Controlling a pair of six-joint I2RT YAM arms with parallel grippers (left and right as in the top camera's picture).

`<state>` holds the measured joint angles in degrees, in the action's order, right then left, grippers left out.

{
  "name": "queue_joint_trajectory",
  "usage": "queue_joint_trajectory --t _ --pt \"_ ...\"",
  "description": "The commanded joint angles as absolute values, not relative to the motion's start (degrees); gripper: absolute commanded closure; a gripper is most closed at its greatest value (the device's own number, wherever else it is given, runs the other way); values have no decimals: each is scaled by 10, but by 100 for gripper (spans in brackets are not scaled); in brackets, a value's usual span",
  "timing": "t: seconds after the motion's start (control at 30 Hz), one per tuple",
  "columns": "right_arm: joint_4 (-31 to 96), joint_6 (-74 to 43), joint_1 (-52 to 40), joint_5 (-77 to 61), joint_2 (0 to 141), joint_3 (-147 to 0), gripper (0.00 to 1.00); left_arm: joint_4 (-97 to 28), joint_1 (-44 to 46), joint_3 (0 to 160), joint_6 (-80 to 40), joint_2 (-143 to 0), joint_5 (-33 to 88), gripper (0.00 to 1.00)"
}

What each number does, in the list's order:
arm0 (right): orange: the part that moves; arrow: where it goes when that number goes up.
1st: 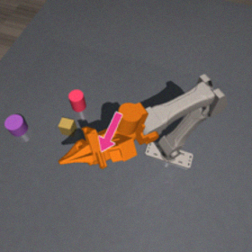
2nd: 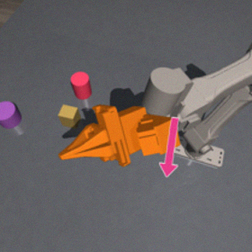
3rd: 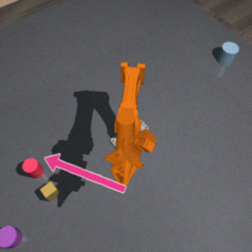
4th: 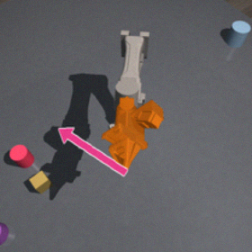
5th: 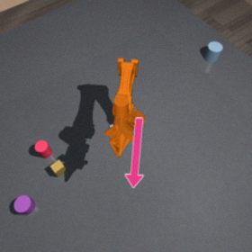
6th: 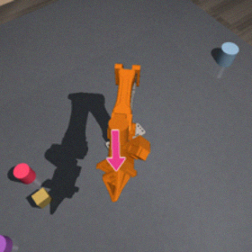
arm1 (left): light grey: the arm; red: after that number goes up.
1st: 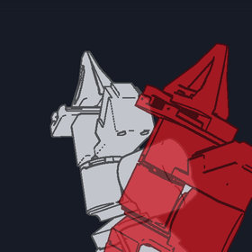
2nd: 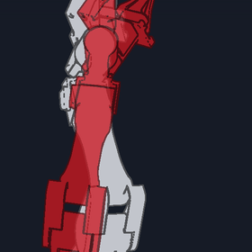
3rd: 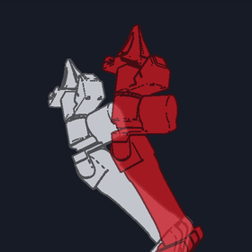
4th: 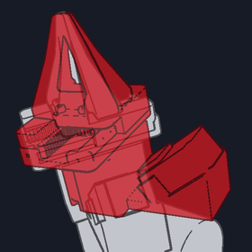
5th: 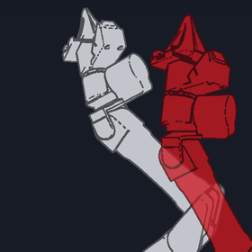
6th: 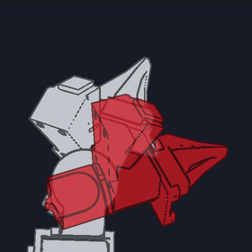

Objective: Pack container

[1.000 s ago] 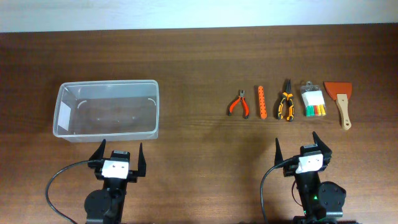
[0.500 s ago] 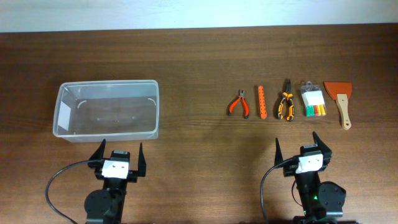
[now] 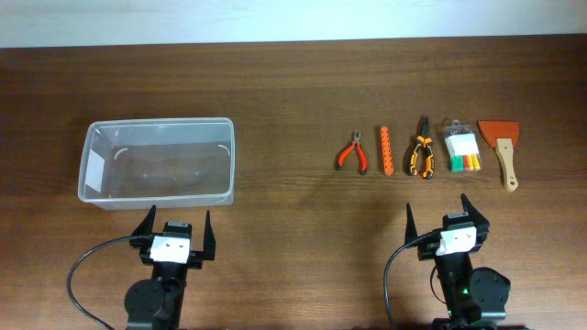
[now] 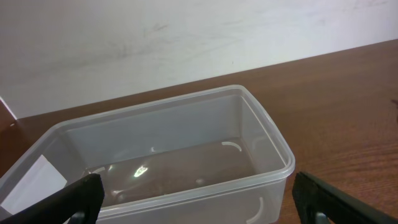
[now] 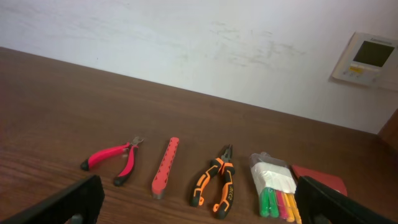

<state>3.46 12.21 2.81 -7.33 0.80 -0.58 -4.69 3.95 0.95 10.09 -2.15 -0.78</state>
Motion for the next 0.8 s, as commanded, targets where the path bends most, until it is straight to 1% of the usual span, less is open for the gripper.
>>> queue_joint_trajectory --t 0.0,0.3,0.37,0.43,0.5,0.57,0.77 --pt "39 120 30 -66 7 -3 1 -47 36 5 108 -23 -2 1" --pt "36 120 30 -69 7 -3 1 -47 36 5 108 -23 -2 1" --pt "27 107 30 -95 7 -3 1 -46 36 5 108 -23 4 1" --pt "26 96 30 -140 7 -3 1 -45 37 5 99 -23 34 1" --pt "30 95 30 -153 7 -3 1 -42 36 5 83 -23 51 1" --pt "29 63 30 -196 7 -3 1 -43 37 5 45 -23 53 1" --pt "26 -70 30 -235 7 -3 1 -26 36 7 37 -25 54 1"
